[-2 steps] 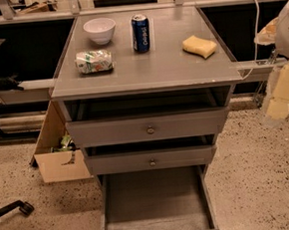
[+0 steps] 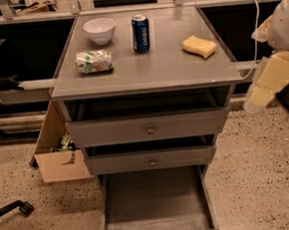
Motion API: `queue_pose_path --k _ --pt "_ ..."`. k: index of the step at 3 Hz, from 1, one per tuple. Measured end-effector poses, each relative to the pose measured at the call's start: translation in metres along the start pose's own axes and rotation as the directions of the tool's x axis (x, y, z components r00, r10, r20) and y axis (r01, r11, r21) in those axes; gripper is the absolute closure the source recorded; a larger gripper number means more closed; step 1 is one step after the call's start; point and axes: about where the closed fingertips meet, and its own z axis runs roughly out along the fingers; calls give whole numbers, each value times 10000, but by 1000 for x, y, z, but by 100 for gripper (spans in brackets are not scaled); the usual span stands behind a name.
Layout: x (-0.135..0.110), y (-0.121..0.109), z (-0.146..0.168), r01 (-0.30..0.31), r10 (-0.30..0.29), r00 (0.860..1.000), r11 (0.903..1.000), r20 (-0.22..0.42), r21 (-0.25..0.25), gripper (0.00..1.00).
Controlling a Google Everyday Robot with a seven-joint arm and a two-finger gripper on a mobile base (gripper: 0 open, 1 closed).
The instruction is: Place sponge into bottom drawer
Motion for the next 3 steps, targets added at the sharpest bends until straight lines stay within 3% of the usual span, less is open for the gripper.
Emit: queue_pose_path --k 1,2,3 --pt "-19 -29 17 -939 920 9897 9955 1098 120 0" --pt "-47 -65 52 -1987 1913 9568 9800 2189 121 0" --pt "-48 -68 55 -1993 1903 9564 9798 2214 188 0"
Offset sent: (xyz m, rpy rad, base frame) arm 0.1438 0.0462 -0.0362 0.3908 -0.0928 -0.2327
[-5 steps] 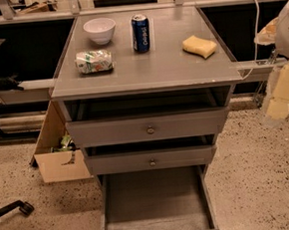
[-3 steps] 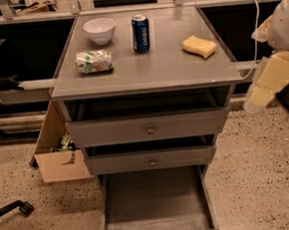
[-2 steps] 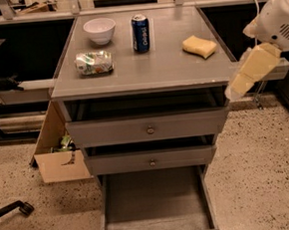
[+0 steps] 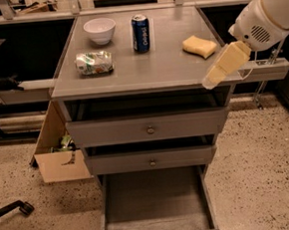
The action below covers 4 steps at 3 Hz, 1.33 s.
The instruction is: Place sponge into bottom drawer
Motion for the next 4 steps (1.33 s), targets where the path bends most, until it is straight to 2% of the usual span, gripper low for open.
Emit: queue_pose_path --k 1,2,3,4 --pt "-15 -23 27 60 -72 9998 9985 208 546 0" --pt "-38 -63 65 19 -104 9977 9922 674 1248 0" --pt "-58 -97 100 -379 174 9906 9880 1360 1498 0" --pt "-69 -141 145 -1537 1270 9668 9822 2217 1075 0"
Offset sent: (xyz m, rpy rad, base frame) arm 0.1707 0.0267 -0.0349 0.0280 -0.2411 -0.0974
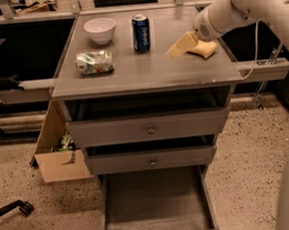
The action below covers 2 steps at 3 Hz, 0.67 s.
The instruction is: Place sponge into bottom drawer
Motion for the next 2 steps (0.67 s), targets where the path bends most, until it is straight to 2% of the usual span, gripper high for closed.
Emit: queue_pose_path --k 1,2 --pt "4 -24 32 -945 957 9951 9944 236 -466 0" --pt "-4 -33 30 -948 964 9941 9949 492 -355 0"
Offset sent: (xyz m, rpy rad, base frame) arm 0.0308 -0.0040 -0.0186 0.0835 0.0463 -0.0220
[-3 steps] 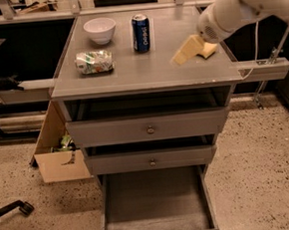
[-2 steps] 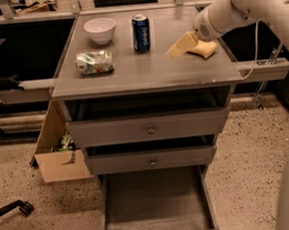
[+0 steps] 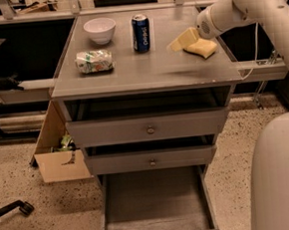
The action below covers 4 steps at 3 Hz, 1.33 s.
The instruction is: Place sponge into bottom drawer
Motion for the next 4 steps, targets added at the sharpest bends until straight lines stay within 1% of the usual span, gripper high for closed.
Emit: queue_pose_path --k 1,2,3,4 --pt "3 -3 6 -96 95 9999 9999 45 58 0" --pt "10 -22 12 -476 460 9985 9975 311 528 0" --pt "18 -40 16 -826 777 9957 9915 513 1002 0" --pt "24 -50 25 -923 865 9950 9877 503 1260 0"
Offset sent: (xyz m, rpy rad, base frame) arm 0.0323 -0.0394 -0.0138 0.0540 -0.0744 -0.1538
